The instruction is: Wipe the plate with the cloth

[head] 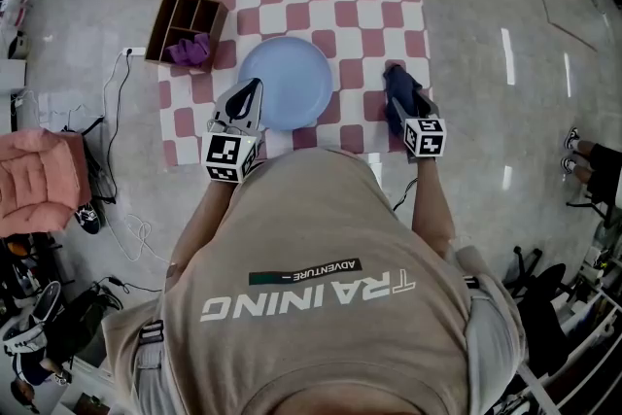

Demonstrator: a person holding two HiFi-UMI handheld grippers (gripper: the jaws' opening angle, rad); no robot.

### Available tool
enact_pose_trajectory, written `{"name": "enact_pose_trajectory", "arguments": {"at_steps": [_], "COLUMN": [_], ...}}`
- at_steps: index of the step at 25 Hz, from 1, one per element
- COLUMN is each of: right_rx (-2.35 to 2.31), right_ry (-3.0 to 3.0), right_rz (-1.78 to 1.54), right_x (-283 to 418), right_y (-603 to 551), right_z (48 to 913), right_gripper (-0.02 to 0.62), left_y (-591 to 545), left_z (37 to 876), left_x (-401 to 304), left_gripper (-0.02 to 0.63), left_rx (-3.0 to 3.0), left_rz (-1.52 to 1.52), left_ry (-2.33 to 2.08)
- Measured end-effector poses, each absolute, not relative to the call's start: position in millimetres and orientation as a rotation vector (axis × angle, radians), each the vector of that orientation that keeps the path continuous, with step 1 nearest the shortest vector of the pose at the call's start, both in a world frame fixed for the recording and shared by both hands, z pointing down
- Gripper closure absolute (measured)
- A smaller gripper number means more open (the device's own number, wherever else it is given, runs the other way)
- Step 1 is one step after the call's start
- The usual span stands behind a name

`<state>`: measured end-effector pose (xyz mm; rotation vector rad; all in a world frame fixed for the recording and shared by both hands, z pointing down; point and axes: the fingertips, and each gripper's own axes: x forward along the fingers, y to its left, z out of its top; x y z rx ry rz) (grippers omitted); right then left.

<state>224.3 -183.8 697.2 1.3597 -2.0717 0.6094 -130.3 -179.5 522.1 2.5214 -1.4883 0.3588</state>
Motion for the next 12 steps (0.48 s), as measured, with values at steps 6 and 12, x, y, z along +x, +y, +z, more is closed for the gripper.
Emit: {"name": "enact_pose_trajectory", "arguments": {"at_steps": [6,12], "right_rx": [1.391,1.376], "right_ry": [-1.993,-1.947], "right_rz": [0.680,0.681], "right_x": [228,230], "right_y": [-183,-185], "right_z": [712,713], "right_gripper": [0.368,0.425], "left_y": [-177,-172], "left_z": [515,515], "left_x": [-139,-144], "left_gripper": [0.591,0.591], "left_rx": [2.505,2.492], "left_rz": [0.327,0.307], "left_ry": [-1.520,-1.537]}}
